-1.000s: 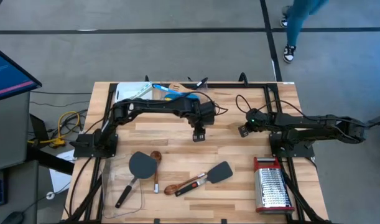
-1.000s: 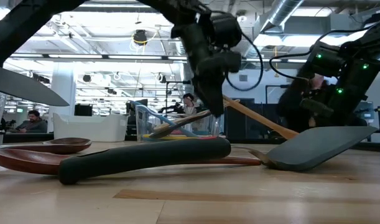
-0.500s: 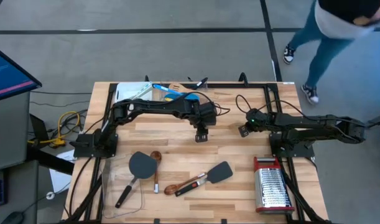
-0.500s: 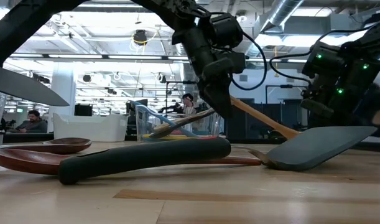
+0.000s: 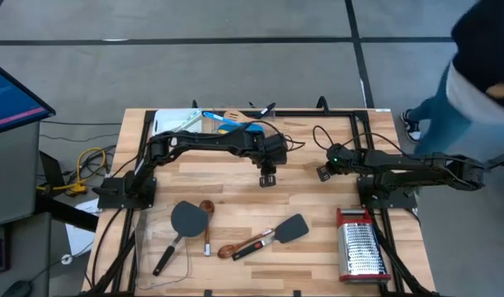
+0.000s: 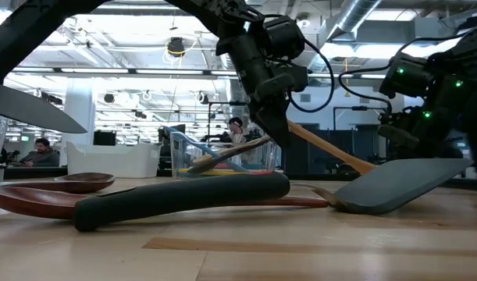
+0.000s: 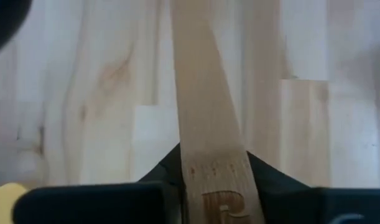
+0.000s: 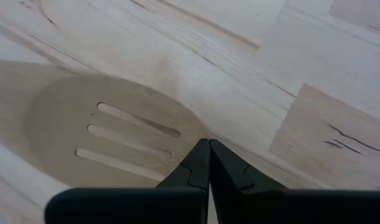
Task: Pick & Place Kitchen Items
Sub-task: Put the brown slotted spoon into the top transparent bin
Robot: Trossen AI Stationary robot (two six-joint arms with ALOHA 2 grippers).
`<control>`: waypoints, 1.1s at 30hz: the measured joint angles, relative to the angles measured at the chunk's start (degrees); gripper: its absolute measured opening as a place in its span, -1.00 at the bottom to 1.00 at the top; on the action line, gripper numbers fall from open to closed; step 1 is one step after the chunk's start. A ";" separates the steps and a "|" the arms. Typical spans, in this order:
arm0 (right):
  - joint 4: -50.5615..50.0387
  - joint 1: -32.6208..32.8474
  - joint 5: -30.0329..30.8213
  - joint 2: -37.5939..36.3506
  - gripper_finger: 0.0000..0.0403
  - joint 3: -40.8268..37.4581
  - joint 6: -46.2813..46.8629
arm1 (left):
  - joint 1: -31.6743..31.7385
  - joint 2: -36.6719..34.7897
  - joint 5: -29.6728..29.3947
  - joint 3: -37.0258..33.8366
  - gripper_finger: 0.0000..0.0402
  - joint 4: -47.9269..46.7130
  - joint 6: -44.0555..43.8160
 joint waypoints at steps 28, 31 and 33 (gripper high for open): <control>-0.21 0.00 -0.36 0.00 -1.00 0.00 0.00 | 0.16 0.07 0.73 0.04 -0.76 -0.09 -2.68; -0.21 0.00 -0.38 0.00 -1.00 0.00 0.00 | 0.10 0.07 0.96 0.04 -0.72 -0.07 -2.67; -0.22 0.00 -0.42 0.02 -1.00 0.00 -0.02 | 0.05 0.11 1.18 0.04 -0.69 -0.11 -2.68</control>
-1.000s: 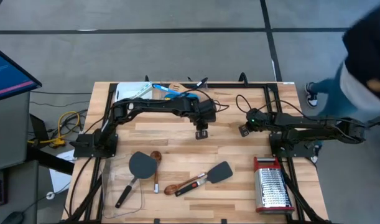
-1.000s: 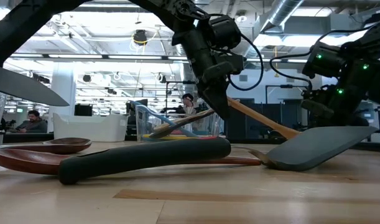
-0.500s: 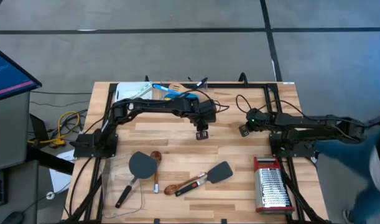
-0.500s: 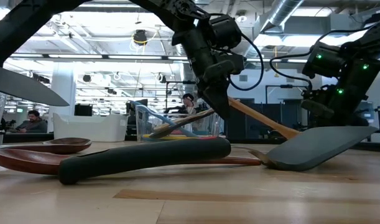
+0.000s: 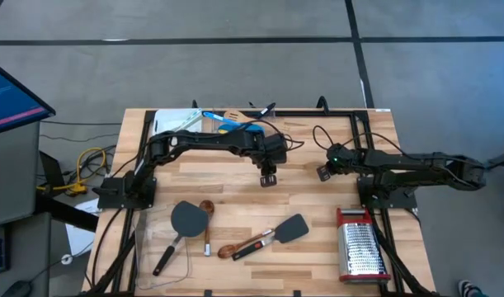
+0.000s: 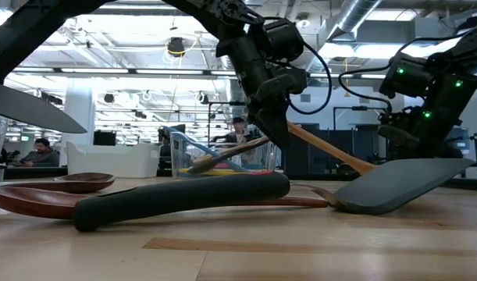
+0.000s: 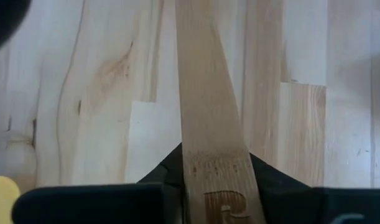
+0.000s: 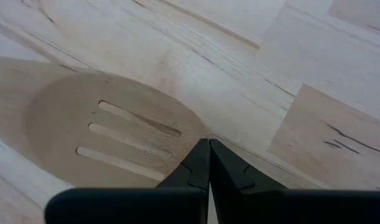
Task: Pick & Place Kitchen Items
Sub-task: Put the brown slotted spoon into the top transparent bin
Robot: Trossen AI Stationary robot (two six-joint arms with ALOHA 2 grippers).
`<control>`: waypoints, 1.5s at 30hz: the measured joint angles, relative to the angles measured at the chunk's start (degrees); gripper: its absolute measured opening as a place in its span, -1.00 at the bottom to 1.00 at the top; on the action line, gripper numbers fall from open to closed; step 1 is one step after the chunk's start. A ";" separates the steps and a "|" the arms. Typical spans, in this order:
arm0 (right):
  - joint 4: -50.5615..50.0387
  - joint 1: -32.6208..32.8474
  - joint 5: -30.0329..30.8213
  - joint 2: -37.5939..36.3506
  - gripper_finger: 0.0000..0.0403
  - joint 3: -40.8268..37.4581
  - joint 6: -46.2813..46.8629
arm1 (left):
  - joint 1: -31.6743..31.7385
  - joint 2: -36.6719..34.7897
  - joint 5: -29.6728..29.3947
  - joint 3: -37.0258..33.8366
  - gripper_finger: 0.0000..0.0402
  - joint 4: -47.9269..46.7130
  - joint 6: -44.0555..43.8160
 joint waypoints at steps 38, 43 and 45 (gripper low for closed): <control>-41.67 15.14 15.52 -9.65 -1.00 13.99 22.89 | 0.03 -0.11 -0.44 0.04 -0.73 -0.53 -0.13; -42.67 18.20 17.49 -12.92 -1.00 13.99 26.51 | 0.05 -1.03 -1.68 0.04 -0.76 -0.54 -0.05; -42.49 19.14 17.83 -14.20 -1.00 13.99 28.05 | 0.05 -2.22 -3.18 0.04 -0.75 -1.38 -0.02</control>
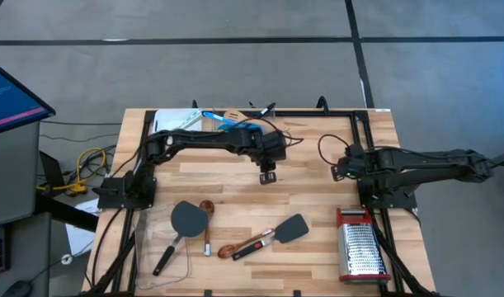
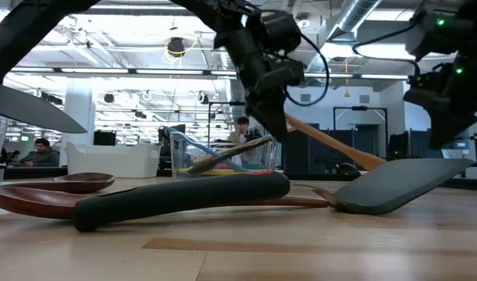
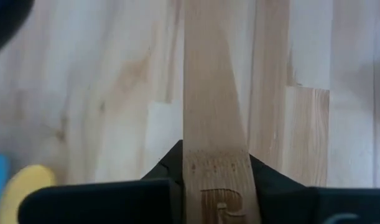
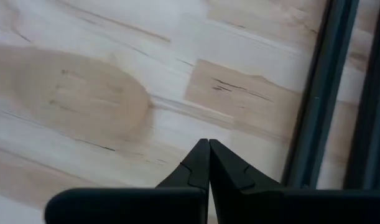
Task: Pick & Place Kitchen Items
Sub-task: Put the brown slotted spoon into the top transparent bin
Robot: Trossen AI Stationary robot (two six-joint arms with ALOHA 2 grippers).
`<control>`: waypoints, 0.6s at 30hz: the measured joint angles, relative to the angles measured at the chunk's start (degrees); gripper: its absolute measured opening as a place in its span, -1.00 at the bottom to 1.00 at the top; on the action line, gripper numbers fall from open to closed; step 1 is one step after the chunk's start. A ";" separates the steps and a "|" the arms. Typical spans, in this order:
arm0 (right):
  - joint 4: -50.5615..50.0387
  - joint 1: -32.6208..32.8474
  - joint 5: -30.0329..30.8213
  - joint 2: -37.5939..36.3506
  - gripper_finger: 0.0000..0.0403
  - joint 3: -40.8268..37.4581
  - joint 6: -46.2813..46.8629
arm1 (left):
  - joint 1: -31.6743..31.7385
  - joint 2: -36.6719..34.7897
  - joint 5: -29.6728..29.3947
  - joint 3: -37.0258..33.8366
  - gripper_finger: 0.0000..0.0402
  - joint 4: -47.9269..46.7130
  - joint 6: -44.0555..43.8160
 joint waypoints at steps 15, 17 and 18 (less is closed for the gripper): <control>1.65 2.23 0.21 -0.90 -1.00 0.03 1.03 | 0.00 -19.70 -15.84 -0.10 -0.72 0.02 -0.06; 2.17 2.23 0.22 -0.90 -1.00 0.07 0.71 | 0.37 -22.35 -18.15 -0.76 -0.75 0.00 -0.17; 2.20 2.23 0.23 -0.90 -1.00 0.09 0.69 | 0.62 -23.47 -18.82 -1.18 -0.76 -0.23 -0.18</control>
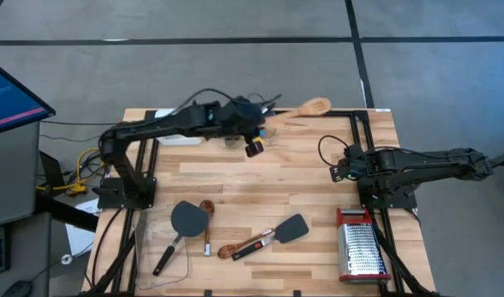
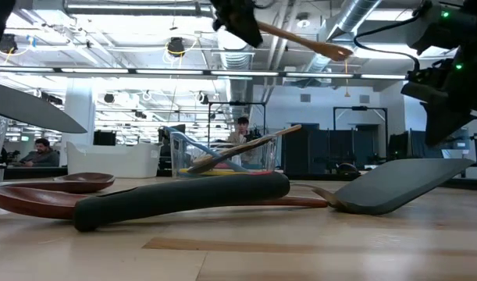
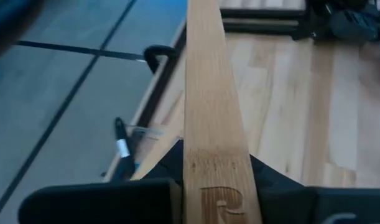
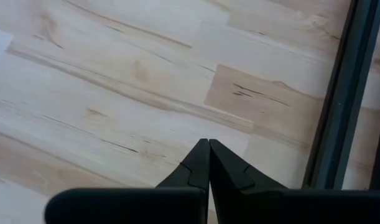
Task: Pick & Place Kitchen Items
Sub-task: Put the brown slotted spoon into the top transparent bin
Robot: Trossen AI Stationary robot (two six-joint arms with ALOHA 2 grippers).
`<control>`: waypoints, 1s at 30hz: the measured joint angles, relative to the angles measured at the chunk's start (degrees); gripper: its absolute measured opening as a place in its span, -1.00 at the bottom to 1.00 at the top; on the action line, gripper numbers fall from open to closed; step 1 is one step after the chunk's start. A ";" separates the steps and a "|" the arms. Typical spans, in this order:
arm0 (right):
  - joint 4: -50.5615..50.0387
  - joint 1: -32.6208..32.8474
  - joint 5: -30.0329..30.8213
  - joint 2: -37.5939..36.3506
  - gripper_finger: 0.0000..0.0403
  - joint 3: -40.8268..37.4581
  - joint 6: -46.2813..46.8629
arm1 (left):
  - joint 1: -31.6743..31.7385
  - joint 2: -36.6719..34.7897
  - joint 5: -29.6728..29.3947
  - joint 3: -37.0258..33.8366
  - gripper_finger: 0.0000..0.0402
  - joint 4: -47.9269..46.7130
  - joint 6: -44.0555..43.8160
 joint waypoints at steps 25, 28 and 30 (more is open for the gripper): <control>-0.01 -0.02 0.00 0.00 -1.00 0.00 -0.15 | 21.34 -14.98 4.61 -41.37 -0.76 15.15 -8.85; -0.02 -0.02 0.00 0.00 -1.00 0.00 -0.15 | 22.95 -14.96 5.04 -44.87 -0.76 16.64 -10.14; 0.00 -0.02 0.14 0.00 -1.00 0.00 -0.15 | 24.10 -14.96 6.59 -46.61 -0.71 16.94 -11.18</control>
